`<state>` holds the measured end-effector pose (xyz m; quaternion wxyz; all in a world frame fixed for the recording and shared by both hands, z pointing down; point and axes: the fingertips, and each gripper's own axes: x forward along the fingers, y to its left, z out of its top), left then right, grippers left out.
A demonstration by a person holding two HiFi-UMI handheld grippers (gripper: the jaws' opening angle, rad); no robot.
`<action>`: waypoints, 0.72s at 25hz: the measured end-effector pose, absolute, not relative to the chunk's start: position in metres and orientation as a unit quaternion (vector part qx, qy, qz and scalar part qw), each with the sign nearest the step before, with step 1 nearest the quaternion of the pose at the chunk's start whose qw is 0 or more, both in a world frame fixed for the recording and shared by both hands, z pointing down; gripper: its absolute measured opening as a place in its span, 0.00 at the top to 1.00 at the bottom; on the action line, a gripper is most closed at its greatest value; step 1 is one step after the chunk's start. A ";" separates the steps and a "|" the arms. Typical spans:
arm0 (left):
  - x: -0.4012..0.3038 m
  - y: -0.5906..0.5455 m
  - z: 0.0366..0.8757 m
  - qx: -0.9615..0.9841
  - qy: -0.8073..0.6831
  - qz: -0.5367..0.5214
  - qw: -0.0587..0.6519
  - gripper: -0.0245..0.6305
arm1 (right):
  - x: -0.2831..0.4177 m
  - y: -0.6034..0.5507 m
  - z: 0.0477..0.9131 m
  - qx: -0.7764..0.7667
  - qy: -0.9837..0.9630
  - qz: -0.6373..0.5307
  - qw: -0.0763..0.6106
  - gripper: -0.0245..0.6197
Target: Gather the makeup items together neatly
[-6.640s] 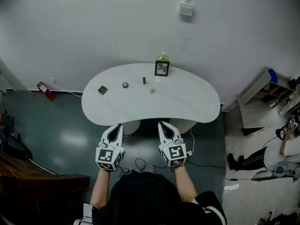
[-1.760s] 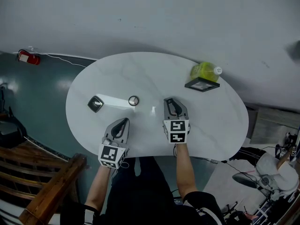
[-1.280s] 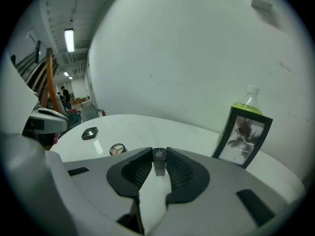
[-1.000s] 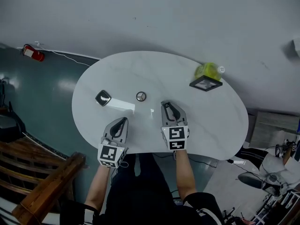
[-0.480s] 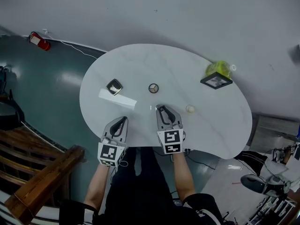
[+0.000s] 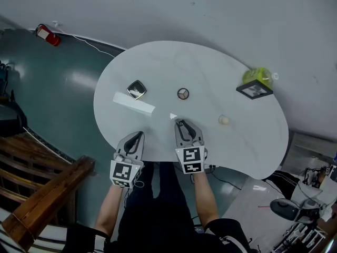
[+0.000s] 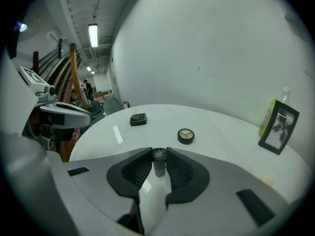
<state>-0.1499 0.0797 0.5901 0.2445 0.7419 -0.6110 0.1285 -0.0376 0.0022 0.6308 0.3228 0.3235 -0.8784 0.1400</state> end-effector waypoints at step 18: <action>-0.149 0.092 0.601 0.736 -0.613 0.124 0.257 0.93 | -0.045 0.009 0.636 0.312 -0.884 0.132 0.322 0.77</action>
